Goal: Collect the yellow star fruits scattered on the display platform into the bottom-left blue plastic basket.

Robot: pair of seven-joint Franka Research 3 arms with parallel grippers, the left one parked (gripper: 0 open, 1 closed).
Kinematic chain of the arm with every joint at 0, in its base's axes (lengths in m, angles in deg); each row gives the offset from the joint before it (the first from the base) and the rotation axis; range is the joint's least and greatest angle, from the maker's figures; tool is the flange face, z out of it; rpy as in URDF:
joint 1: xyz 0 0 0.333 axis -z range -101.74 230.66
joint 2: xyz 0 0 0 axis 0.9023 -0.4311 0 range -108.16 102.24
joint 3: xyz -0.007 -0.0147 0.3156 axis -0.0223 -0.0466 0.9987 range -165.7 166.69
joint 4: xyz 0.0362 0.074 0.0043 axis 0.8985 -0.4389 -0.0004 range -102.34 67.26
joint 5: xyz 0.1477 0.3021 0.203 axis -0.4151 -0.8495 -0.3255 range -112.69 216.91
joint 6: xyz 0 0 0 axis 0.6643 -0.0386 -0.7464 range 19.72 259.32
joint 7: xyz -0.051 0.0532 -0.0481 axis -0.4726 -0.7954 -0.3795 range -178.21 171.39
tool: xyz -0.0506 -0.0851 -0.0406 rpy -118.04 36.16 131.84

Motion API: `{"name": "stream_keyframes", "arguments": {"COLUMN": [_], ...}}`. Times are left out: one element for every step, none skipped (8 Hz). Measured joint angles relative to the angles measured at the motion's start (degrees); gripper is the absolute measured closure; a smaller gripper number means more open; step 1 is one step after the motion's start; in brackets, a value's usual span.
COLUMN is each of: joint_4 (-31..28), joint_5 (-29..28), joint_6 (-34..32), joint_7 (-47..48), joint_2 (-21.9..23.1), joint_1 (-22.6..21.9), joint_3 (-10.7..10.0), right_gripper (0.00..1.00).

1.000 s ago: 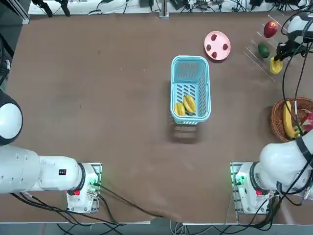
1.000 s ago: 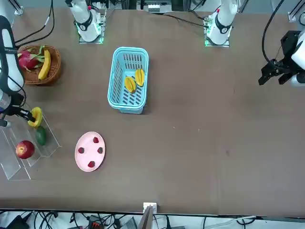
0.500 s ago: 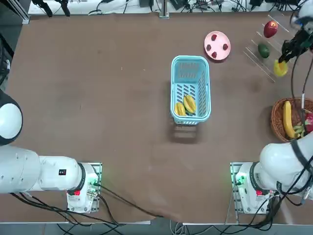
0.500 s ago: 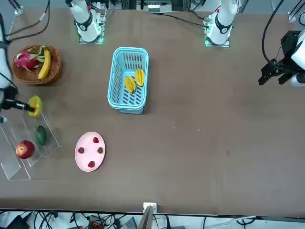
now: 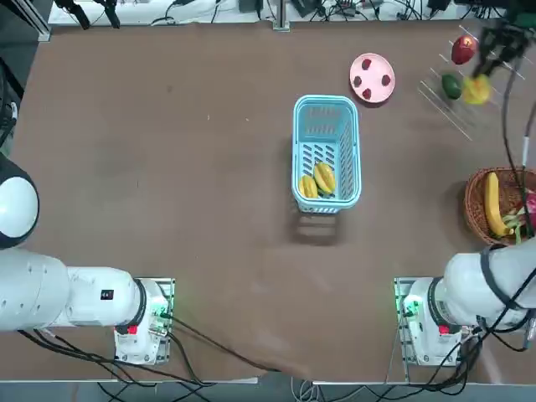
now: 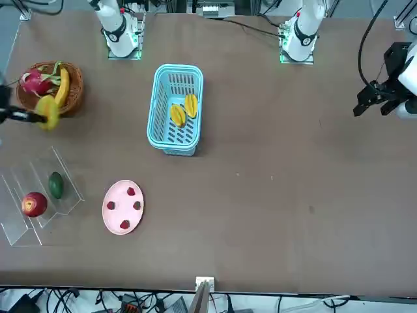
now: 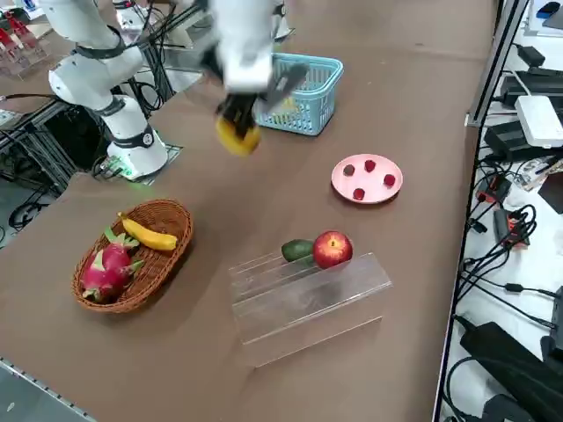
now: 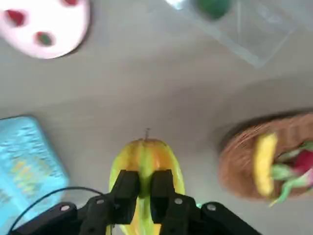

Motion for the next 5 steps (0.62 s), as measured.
{"name": "stream_keyframes", "arguments": {"joint_4": [-0.78,-2.03,-3.41,-5.88,-9.75], "joint_5": [-1.23,-2.96,-4.15,-4.54,-4.59], "joint_6": [-1.3,-1.13,0.44,5.03,11.55], "joint_7": [8.51,15.82,22.5,29.34,35.44], "joint_2": [2.42,4.29,5.33,5.72,5.75], "joint_1": [-7.48,-13.89,-19.34,-24.63,-29.5], "joint_3": [0.4,0.61,0.69,0.67,0.66], "right_gripper": [0.81,0.81,0.81,0.81,0.81]}}
